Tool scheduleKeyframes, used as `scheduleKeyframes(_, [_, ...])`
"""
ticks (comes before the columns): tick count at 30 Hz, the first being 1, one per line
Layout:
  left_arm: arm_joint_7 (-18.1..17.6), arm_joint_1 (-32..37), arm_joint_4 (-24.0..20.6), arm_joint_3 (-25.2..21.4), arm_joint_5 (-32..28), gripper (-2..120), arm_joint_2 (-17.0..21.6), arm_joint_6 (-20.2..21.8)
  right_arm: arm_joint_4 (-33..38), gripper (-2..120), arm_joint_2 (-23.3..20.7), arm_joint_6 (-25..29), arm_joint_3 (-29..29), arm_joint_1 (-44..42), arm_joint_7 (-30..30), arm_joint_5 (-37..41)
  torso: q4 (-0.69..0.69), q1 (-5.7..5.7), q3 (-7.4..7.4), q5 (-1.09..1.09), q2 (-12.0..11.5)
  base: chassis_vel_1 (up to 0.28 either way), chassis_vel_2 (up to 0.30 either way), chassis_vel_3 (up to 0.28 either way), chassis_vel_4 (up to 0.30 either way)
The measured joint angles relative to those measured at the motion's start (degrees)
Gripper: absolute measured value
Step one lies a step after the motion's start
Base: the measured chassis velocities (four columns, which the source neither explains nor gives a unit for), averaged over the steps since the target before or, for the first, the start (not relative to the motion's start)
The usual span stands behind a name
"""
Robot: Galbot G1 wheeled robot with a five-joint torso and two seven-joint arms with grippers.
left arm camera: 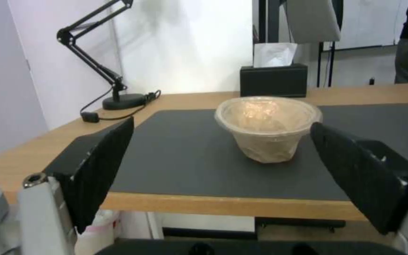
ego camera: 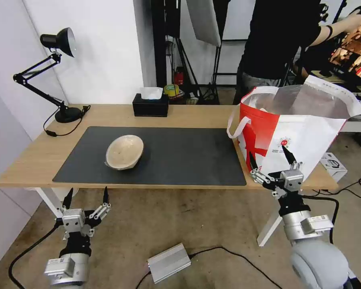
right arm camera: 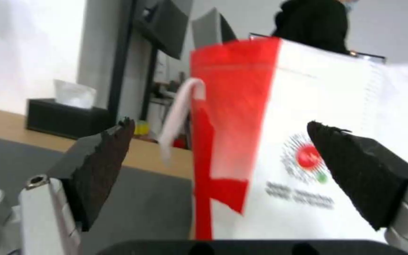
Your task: Pick up the trash from the table and place it into the takeout bag.
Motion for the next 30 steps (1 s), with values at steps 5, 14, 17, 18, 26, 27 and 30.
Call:
scheduleKeyframes(5, [0.0,-0.1,0.2,0.0,0.0,100,0.0,0.0,-0.1,94,1.6,0.0,-0.1,-2.1,2.2,-0.9,0.00,0.00,0.00,0.00,0.0,0.000,0.000,0.000,0.000])
scheduleKeyframes(14, [0.0,-0.2,0.4,0.0,0.0,100,0.0,0.0,0.1,93,3.2,-0.8,-3.1,-3.8,7.8,-1.8,0.00,0.00,0.00,0.00,0.0,0.000,0.000,0.000,0.000])
scheduleKeyframes(17, [0.0,-0.2,0.4,-0.1,0.0,100,0.0,0.0,0.4,92,3.3,-1.3,-4.4,-4.6,9.1,-1.8,0.00,0.00,0.00,0.00,0.0,0.000,0.000,0.000,0.000])
scheduleKeyframes(18, [0.0,-0.2,0.4,-0.1,0.0,100,0.0,-0.1,0.5,92,3.3,-1.4,-4.8,-4.8,9.2,-1.8,0.00,0.00,0.00,0.00,0.0,0.000,0.000,0.000,0.000])
scheduleKeyframes(26, [0.0,-0.2,0.5,-0.2,0.0,100,0.0,-0.1,0.5,92,3.3,-1.4,-8.5,-5.7,10.5,-2.6,0.00,0.00,0.00,0.00,0.0,0.000,0.000,0.000,0.000])
scheduleKeyframes(27, [0.0,-0.2,0.5,-0.2,0.0,100,0.0,-0.1,0.5,92,3.3,-1.4,-8.5,-5.7,10.5,-2.6,0.00,0.00,0.00,0.00,0.0,0.000,0.000,0.000,0.000])
scheduleKeyframes(30, [0.0,-0.2,0.5,-0.2,0.0,100,0.0,-0.1,0.1,92,3.2,-1.4,-9.2,-6.1,11.1,-3.2,0.00,0.00,0.00,0.00,0.0,0.000,0.000,0.000,0.000])
